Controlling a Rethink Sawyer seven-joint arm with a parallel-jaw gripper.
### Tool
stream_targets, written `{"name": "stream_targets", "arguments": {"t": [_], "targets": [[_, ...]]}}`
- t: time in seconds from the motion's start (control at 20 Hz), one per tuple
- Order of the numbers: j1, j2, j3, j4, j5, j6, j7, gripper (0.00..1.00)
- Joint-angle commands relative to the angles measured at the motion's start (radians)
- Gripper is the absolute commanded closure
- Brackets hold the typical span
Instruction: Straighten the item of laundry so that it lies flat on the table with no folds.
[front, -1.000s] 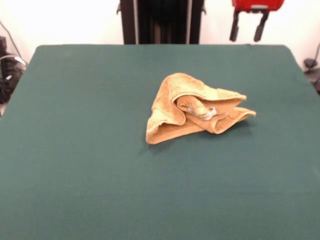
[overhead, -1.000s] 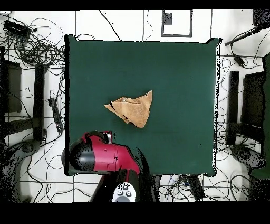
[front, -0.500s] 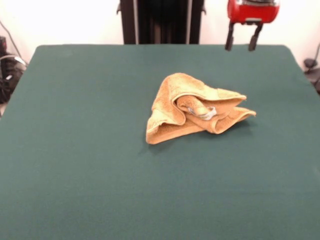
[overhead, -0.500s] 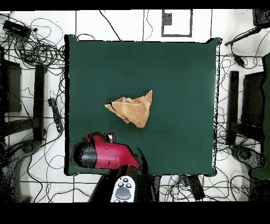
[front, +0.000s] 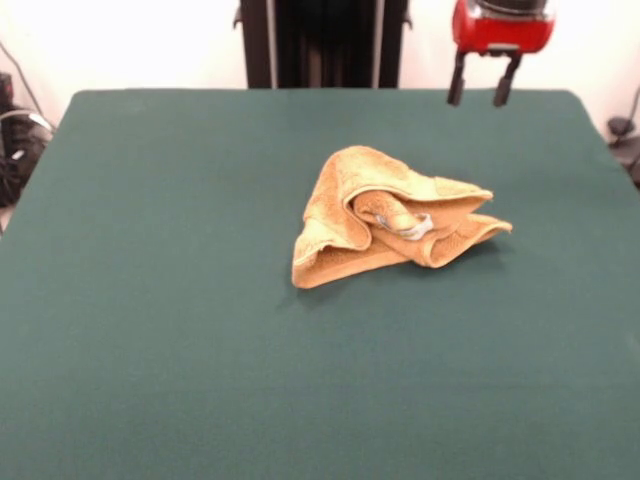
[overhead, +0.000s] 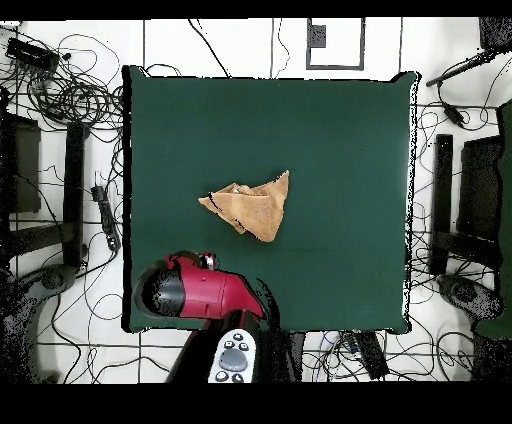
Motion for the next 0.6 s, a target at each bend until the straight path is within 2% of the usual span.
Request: {"name": "stream_targets", "arguments": {"t": [0.05,0.6], "targets": [[0.045,0.005,0.059,-0.022,0.064,0.023,0.259,0.0],[0.082,0.008,-0.01,-0.153,0.073,0.183,0.257,0.0]]}}
